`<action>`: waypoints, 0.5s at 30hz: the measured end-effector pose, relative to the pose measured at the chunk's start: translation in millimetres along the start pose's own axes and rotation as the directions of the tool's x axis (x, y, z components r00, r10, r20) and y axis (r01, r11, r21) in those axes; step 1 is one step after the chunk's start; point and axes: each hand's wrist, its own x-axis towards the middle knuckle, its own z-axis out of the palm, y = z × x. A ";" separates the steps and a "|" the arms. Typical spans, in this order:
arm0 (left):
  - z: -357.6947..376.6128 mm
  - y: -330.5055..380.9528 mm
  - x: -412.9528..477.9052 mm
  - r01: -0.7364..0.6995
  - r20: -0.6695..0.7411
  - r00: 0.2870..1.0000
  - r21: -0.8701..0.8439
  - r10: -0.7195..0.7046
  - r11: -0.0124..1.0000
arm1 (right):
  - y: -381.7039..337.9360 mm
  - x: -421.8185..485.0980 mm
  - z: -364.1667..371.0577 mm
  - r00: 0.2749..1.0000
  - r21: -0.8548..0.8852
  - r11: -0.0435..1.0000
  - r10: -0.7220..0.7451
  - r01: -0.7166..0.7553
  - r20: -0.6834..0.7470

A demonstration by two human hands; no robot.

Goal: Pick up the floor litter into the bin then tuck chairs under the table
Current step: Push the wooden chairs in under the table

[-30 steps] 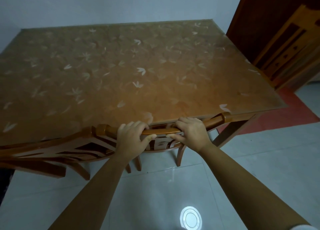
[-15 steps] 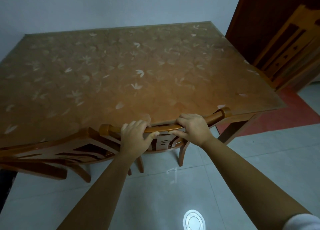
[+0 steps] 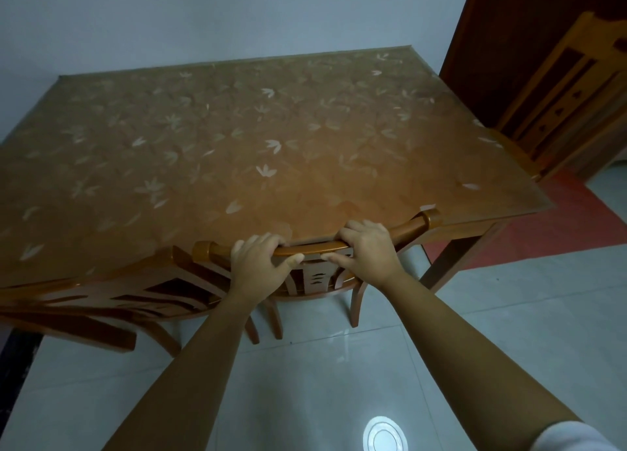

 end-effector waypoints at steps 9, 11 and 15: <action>-22.1 30.7 -51.7 0.159 -0.020 0.987 -0.082 -0.161 0.984 | -28.2 -45.2 -31.2 0.973 0.135 0.968 0.196 -0.213 0.125; -27.9 43.2 -75.9 0.169 -0.050 0.984 -0.078 -0.174 0.982 | -33.2 -73.2 -44.9 0.967 0.164 0.958 0.215 -0.236 0.138; -34.5 84.7 -120.0 0.108 -0.017 0.994 -0.068 -0.110 0.992 | -31.9 -137.2 -74.1 0.956 0.104 0.956 0.261 -0.276 0.136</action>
